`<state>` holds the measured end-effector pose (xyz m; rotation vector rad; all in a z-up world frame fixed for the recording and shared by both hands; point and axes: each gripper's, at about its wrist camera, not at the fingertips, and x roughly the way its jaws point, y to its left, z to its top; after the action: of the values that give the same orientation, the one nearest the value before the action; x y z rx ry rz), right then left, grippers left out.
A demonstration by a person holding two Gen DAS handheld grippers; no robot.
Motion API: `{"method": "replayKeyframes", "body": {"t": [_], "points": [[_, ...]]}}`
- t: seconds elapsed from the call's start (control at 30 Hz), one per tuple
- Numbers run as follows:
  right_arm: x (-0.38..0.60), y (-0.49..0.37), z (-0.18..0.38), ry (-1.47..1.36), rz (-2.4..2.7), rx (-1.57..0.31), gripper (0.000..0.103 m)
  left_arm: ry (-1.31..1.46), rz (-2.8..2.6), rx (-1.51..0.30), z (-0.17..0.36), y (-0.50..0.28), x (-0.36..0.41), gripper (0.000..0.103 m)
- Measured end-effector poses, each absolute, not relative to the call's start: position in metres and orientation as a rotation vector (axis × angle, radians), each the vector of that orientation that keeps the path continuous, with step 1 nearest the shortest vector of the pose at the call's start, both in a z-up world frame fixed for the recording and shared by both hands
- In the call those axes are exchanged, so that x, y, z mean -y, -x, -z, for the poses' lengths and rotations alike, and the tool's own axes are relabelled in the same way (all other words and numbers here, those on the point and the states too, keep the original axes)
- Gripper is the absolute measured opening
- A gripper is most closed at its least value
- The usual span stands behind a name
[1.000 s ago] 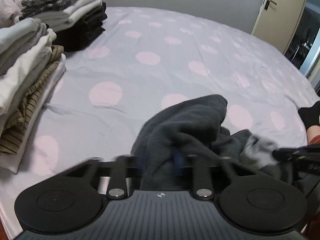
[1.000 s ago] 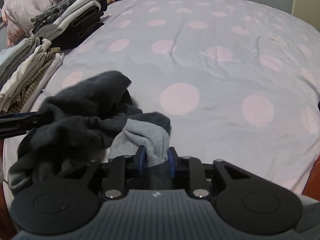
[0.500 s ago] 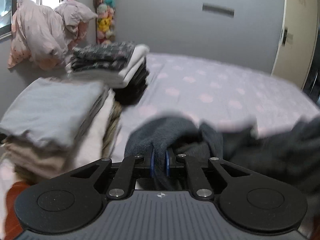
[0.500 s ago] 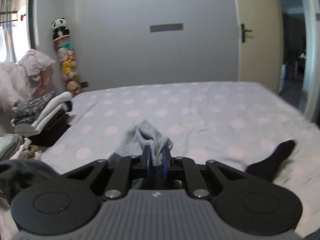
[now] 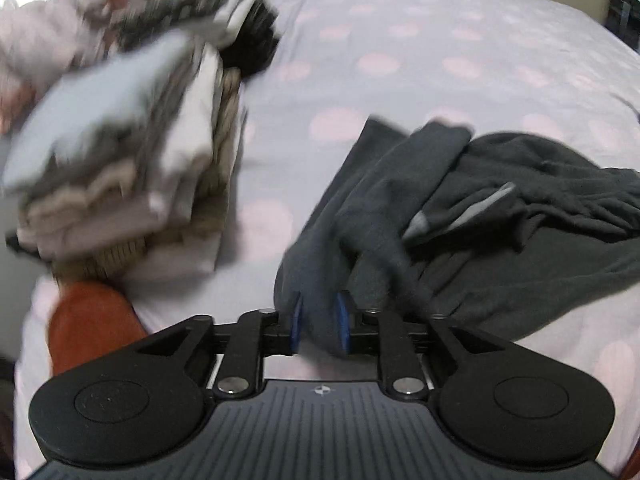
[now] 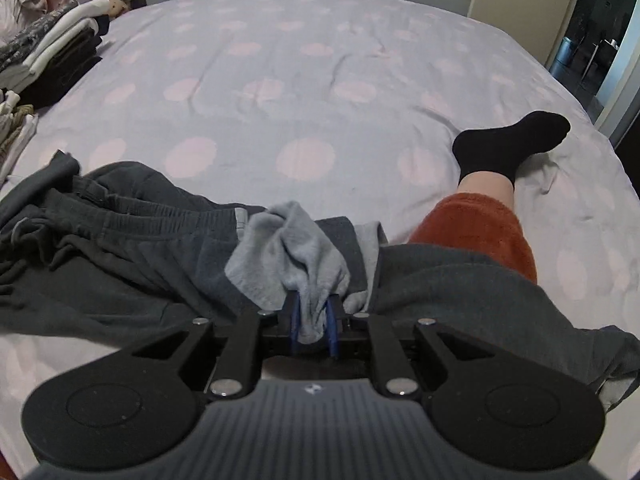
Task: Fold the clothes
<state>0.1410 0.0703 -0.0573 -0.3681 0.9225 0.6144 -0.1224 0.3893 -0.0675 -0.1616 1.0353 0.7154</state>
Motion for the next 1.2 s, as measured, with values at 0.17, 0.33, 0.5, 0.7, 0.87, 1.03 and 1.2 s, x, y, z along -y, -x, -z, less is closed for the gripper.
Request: {"method": "replayKeyframes", "body": {"t": [0.17, 0.33, 0.5, 0.7, 0.87, 1.03, 1.2], "points": [[-0.071, -0.129, 0.021, 0.445, -0.641, -0.765, 0.034, 0.04, -0.58, -0.939, 0.037, 0.104, -0.368, 0.05], [-0.096, -0.14, 0.008, 0.484, -0.739, -0.724, 0.042, -0.068, -0.481, -0.918, 0.048, 0.059, -0.365, 0.053], [-0.132, -0.158, 0.029, 0.49, -0.826, -0.808, 0.054, -0.061, -0.49, -0.977, 0.081, 0.014, -0.383, 0.054], [-0.174, -0.195, 0.072, 0.493, -0.865, -0.961, 0.054, 0.042, -0.544, -1.041, 0.114, 0.0, -0.416, 0.045], [-0.198, -0.211, 0.111, 0.555, -0.875, -1.073, 0.055, 0.006, -0.637, -1.023, 0.115, 0.016, -0.422, 0.004], [-0.191, -0.207, 0.117, 0.537, -0.888, -1.102, 0.024, -0.105, -0.894, -1.021, 0.103, 0.045, -0.433, 0.004], [-0.167, -0.184, 0.084, 0.485, -0.947, -1.028, 0.013, -0.06, -0.906, -1.001, 0.088, 0.066, -0.433, 0.015]]}}
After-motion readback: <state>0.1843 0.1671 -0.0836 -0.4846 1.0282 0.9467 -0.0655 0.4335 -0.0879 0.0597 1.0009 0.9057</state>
